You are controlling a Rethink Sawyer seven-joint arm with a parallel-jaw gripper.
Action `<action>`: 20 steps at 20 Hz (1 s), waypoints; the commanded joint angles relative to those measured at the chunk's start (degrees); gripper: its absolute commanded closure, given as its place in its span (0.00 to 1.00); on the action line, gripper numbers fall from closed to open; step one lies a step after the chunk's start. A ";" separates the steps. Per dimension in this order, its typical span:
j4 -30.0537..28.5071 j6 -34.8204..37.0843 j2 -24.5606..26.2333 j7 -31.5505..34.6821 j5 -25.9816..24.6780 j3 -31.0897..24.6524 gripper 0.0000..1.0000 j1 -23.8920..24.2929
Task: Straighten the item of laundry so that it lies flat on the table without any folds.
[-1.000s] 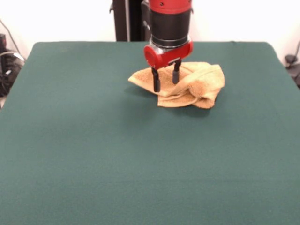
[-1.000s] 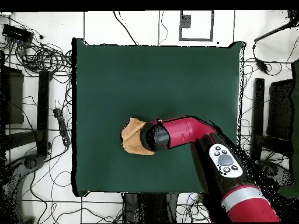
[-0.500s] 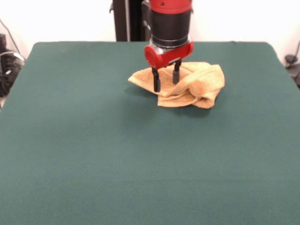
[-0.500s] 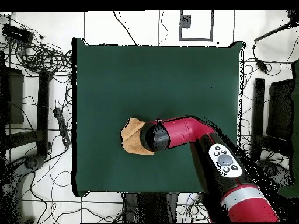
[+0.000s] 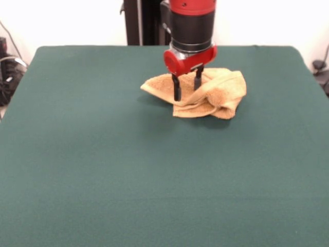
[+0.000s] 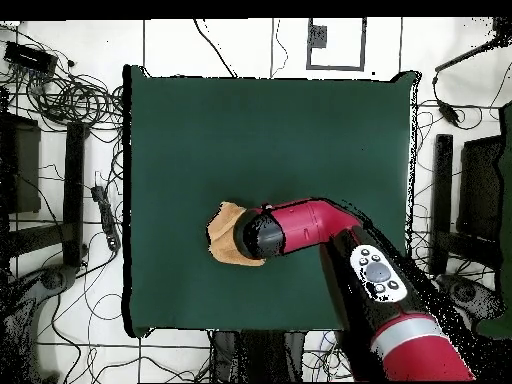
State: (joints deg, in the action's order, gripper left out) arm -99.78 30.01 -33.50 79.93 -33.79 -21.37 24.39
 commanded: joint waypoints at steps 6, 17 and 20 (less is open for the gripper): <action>1.45 1.82 5.56 0.96 -1.63 -2.04 0.00 -6.08; 1.59 -0.32 6.99 1.73 -1.42 -1.61 0.00 -5.65; 1.56 -0.32 6.86 2.22 -1.38 -1.30 1.00 -5.82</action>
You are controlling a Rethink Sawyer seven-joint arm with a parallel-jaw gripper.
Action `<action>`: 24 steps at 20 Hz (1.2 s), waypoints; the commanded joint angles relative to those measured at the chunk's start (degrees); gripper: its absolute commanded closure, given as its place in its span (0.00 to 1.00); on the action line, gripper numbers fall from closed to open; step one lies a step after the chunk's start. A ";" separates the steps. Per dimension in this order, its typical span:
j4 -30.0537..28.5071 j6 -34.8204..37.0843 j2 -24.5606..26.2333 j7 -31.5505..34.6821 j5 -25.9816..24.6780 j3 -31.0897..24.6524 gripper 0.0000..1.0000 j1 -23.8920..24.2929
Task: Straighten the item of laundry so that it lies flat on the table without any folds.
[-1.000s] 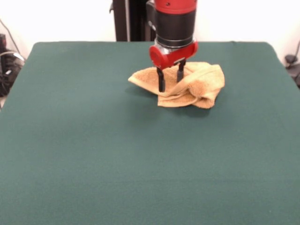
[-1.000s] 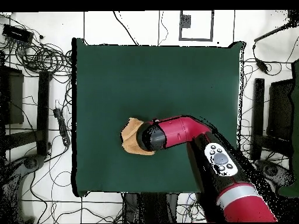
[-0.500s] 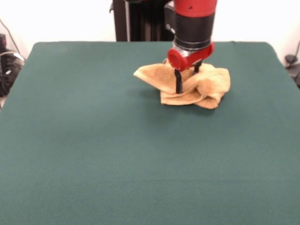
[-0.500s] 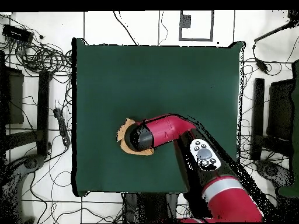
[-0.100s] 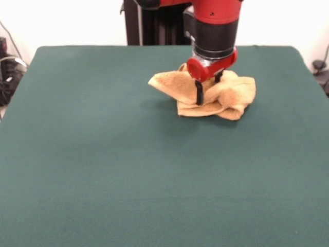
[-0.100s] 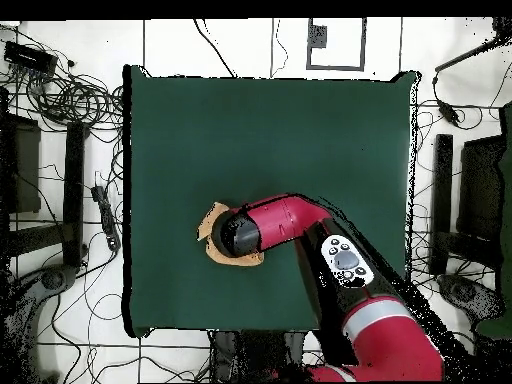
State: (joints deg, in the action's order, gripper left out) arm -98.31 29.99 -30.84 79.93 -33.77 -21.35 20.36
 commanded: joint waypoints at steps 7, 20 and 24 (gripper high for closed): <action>0.73 0.08 4.33 2.66 -1.25 -1.05 1.00 -2.40; 0.93 3.12 2.01 0.92 0.44 -2.60 1.00 -1.67; 1.61 6.33 -0.60 1.71 2.50 -2.49 1.00 -2.12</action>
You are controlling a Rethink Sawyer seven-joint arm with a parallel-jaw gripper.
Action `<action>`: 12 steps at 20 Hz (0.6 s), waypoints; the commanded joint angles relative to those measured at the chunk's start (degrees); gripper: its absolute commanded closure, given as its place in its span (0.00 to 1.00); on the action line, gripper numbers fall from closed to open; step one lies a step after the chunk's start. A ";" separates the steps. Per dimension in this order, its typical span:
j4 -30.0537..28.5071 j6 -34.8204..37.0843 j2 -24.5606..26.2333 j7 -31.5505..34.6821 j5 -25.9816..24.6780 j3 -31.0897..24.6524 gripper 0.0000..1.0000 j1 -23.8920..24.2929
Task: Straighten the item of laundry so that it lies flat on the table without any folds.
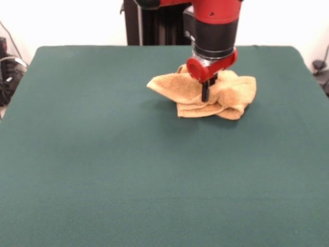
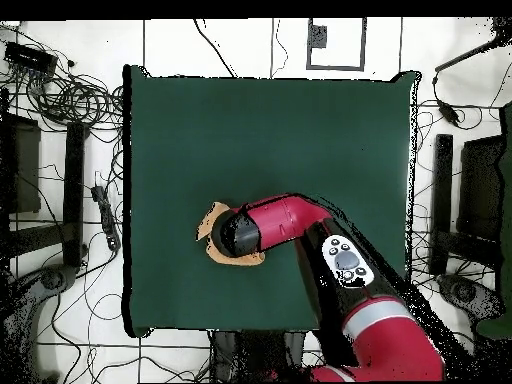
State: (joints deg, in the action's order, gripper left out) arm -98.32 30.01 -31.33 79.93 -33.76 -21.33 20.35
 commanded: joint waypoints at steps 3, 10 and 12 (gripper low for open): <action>2.58 8.96 -1.38 2.35 3.99 -2.17 1.00 -2.51; 3.84 12.96 -3.84 2.71 5.72 -1.89 1.00 -2.56; 3.86 13.61 -4.50 2.72 6.13 -1.97 1.00 -2.46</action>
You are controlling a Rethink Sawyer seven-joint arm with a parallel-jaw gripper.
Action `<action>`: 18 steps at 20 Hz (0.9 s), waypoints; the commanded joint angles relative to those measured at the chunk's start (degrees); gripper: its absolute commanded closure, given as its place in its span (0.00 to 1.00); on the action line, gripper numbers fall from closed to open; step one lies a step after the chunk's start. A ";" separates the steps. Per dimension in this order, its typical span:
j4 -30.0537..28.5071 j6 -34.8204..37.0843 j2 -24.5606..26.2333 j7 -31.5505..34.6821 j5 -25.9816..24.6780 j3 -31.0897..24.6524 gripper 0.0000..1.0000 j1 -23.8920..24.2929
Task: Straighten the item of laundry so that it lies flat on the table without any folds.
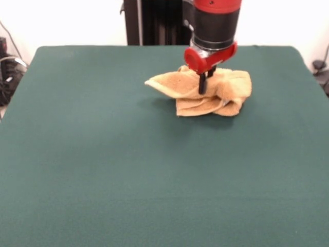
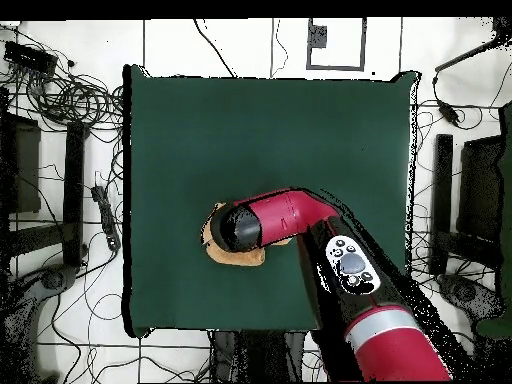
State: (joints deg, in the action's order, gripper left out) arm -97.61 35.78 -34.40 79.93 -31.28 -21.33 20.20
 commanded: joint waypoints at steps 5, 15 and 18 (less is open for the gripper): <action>4.14 9.89 -2.54 3.52 4.21 -1.38 1.00 -2.71; 6.48 11.89 -3.48 5.20 5.19 -0.40 1.00 -3.52; 7.12 12.99 -4.10 5.17 5.78 -0.35 1.00 -3.61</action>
State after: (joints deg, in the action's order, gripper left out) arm -93.21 42.10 -38.45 79.93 -28.42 -21.17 19.63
